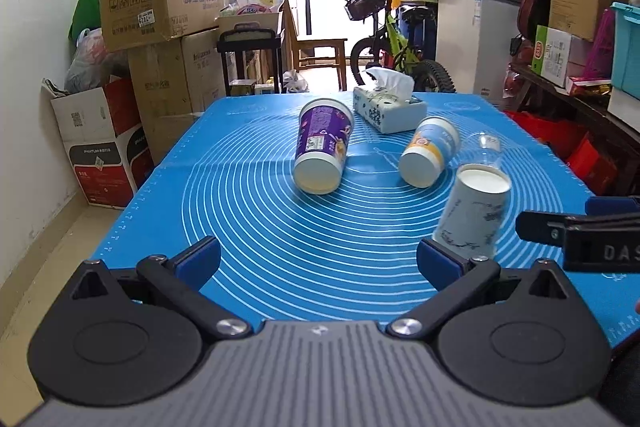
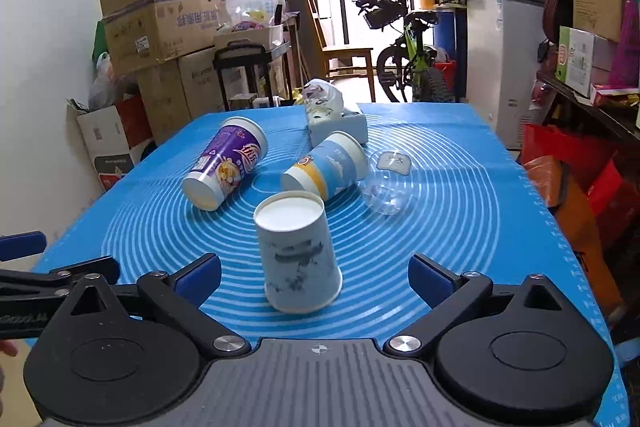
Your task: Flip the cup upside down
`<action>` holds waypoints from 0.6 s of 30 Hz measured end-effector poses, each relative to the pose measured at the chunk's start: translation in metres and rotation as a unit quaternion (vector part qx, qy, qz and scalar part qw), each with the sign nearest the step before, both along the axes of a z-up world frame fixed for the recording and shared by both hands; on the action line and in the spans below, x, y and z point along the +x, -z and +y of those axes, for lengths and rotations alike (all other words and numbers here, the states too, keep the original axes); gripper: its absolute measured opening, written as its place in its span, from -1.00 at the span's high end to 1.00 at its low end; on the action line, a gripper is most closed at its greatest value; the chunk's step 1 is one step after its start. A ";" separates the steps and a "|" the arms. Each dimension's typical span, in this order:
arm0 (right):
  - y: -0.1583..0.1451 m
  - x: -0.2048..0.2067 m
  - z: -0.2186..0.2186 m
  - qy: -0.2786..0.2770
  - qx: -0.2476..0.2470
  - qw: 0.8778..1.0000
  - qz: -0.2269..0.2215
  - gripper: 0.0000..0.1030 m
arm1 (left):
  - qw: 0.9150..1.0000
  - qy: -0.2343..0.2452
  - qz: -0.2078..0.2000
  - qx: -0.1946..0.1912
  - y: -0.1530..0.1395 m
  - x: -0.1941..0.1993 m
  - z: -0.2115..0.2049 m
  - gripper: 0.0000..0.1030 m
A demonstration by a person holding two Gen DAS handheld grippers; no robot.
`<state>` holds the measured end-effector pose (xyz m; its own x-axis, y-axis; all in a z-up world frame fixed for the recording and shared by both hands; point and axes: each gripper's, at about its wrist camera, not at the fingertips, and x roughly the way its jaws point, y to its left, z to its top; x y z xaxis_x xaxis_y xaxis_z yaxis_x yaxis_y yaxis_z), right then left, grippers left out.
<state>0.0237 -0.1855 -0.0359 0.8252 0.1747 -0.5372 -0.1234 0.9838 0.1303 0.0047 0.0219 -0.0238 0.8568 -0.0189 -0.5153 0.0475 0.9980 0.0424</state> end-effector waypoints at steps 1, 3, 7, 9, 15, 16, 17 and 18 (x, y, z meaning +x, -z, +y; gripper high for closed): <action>-0.002 -0.005 -0.001 0.001 0.003 1.000 0.001 -0.92 | 1.000 0.001 -0.001 -0.002 -0.001 -0.004 0.000 -0.99; -0.005 -0.017 -0.002 0.002 0.008 1.000 0.002 -0.92 | 1.000 0.002 -0.003 -0.004 -0.003 -0.011 -0.002 -0.99; -0.010 -0.039 -0.005 0.001 0.010 1.000 -0.001 -0.92 | 1.000 0.004 -0.005 -0.005 -0.007 -0.024 -0.004 -0.99; -0.011 -0.049 -0.007 0.003 0.010 1.000 -0.002 -0.92 | 1.000 0.005 -0.005 -0.008 -0.008 -0.029 -0.005 -0.99; -0.012 -0.068 -0.017 0.006 0.024 1.000 0.004 -0.92 | 1.000 0.009 -0.001 -0.014 -0.008 -0.042 -0.008 -0.99; -0.012 -0.070 -0.018 0.005 0.024 1.000 0.005 -0.92 | 1.000 0.010 0.000 -0.013 -0.008 -0.044 -0.009 -0.99; -0.012 -0.072 -0.019 0.006 0.025 1.000 0.006 -0.92 | 1.000 0.011 0.000 -0.013 -0.008 -0.046 -0.010 -0.99; -0.011 -0.075 -0.021 0.006 0.027 1.000 0.007 -0.92 | 1.000 0.012 0.001 -0.013 -0.008 -0.048 -0.011 -0.99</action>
